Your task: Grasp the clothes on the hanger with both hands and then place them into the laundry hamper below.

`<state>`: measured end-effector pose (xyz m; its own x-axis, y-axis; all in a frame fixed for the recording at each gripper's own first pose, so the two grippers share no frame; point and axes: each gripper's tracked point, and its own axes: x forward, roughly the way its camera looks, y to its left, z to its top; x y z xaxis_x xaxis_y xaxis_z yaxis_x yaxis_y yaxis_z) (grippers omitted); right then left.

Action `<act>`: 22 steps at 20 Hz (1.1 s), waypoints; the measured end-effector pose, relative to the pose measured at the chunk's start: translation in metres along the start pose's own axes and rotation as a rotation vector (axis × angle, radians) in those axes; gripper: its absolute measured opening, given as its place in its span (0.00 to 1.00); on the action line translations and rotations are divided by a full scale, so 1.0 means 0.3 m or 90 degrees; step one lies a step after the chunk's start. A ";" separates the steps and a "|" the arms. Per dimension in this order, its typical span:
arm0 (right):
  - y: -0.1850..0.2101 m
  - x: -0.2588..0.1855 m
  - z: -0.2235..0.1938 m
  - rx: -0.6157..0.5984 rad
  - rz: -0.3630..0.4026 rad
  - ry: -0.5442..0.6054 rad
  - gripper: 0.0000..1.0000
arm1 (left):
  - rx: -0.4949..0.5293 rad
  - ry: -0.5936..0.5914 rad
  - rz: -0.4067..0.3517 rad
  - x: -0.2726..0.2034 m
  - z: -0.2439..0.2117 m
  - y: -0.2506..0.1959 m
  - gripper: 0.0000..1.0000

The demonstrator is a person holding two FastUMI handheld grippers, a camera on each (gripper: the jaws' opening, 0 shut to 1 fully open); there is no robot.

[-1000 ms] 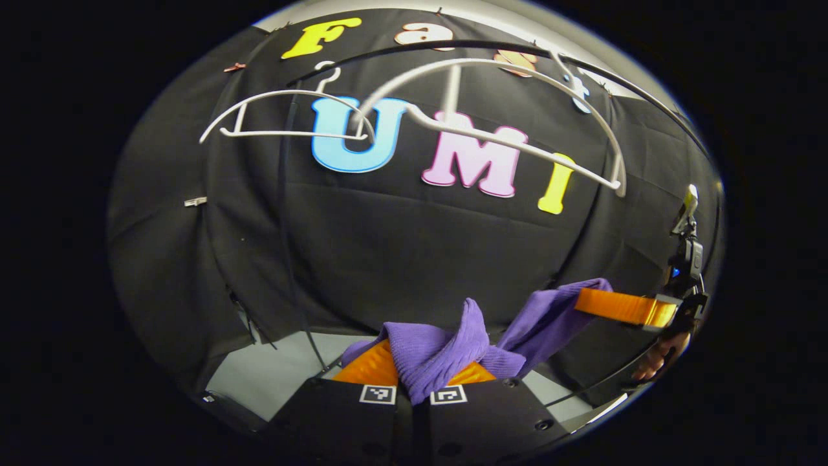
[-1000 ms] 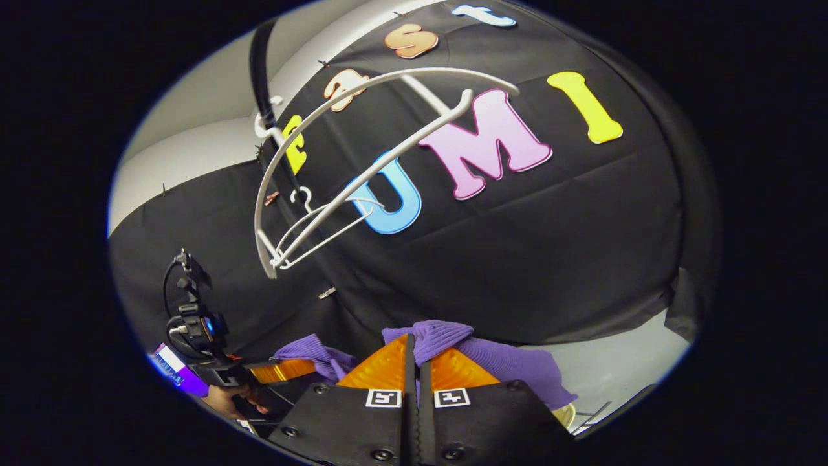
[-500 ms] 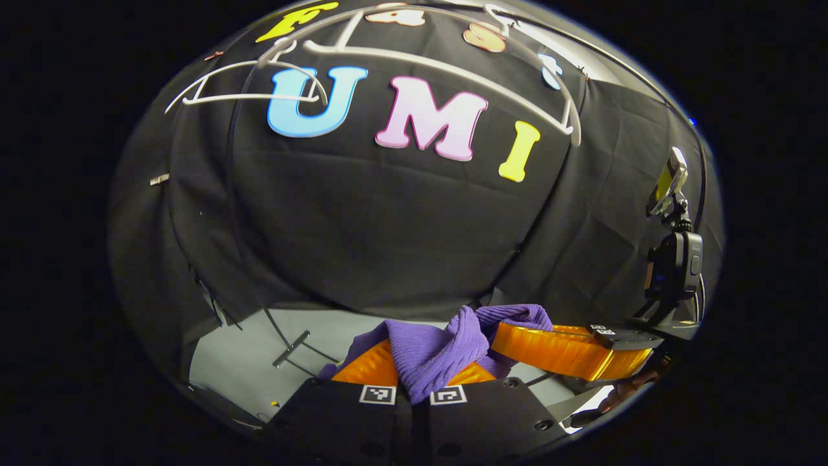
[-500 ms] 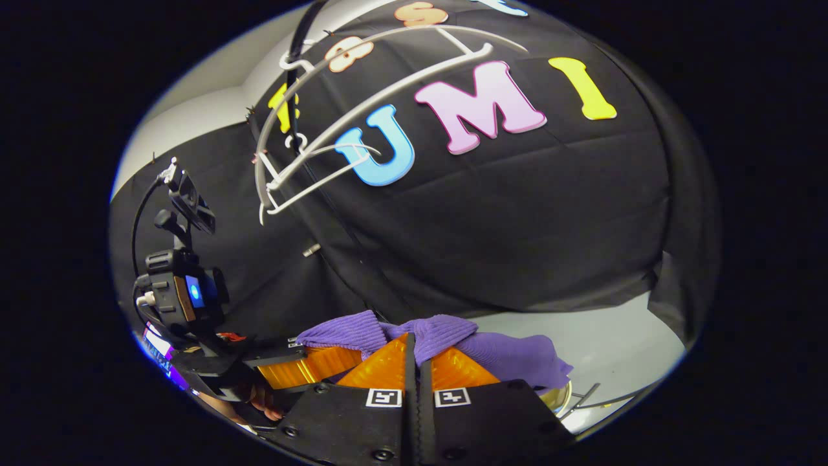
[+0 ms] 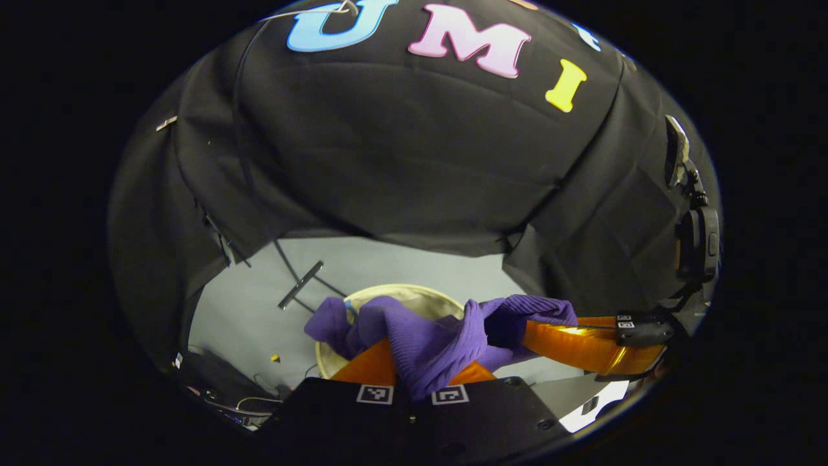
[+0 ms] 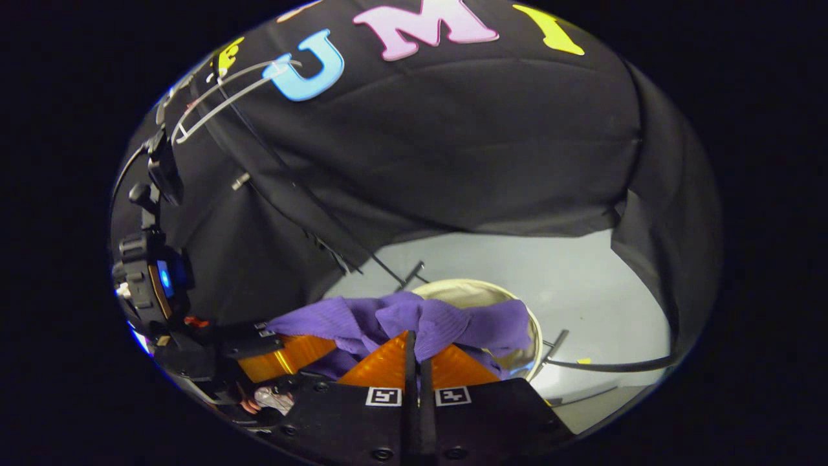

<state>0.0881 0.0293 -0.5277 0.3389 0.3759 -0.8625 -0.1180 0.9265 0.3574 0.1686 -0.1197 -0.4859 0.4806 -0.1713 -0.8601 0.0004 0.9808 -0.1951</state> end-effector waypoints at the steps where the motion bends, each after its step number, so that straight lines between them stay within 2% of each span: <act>1: -0.036 0.016 -0.075 -0.007 -0.024 0.033 0.05 | -0.007 0.034 0.012 0.015 -0.036 0.016 0.30; 2: -0.063 0.040 -0.116 -0.008 -0.041 0.060 0.00 | -0.004 0.063 0.035 0.010 -0.057 0.026 0.51; 4: -0.078 0.047 -0.148 -0.003 -0.063 0.081 0.65 | 0.015 0.077 0.066 -0.003 -0.078 0.064 0.92; 5: -0.079 0.048 -0.154 -0.002 -0.072 0.085 0.98 | 0.018 0.078 0.066 0.027 -0.095 0.082 0.93; 6: -0.088 0.049 -0.150 -0.003 -0.086 0.083 0.90 | 0.017 0.080 0.062 0.030 -0.106 0.091 0.96; 7: -0.103 0.066 -0.153 -0.002 -0.099 0.087 0.92 | 0.015 0.080 0.063 0.036 -0.120 0.107 0.92; 9: -0.110 0.055 -0.177 0.001 -0.115 0.090 0.96 | 0.011 0.075 0.063 0.029 -0.121 0.115 0.95; 10: -0.102 0.047 -0.172 0.002 -0.115 0.087 0.97 | 0.010 0.069 0.060 0.014 -0.105 0.109 0.96; 11: -0.095 0.040 -0.166 0.002 -0.111 0.079 0.92 | 0.011 0.060 0.056 -0.007 -0.081 0.104 0.96; 12: -0.075 0.022 -0.149 -0.001 -0.109 0.067 0.99 | 0.013 0.051 0.050 -0.031 -0.058 0.099 0.96; 17: 0.035 -0.105 -0.029 -0.004 -0.114 -0.017 0.99 | 0.013 -0.003 0.023 -0.155 0.040 0.090 0.96; 22: 0.124 -0.290 0.121 0.006 -0.135 -0.114 0.99 | 0.066 -0.071 0.018 -0.369 0.140 0.088 0.96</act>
<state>0.0881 0.0303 -0.4265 0.5153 0.1627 -0.8414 -0.0185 0.9837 0.1790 0.1524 -0.0708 -0.3761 0.5762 -0.1377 -0.8057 0.0733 0.9904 -0.1169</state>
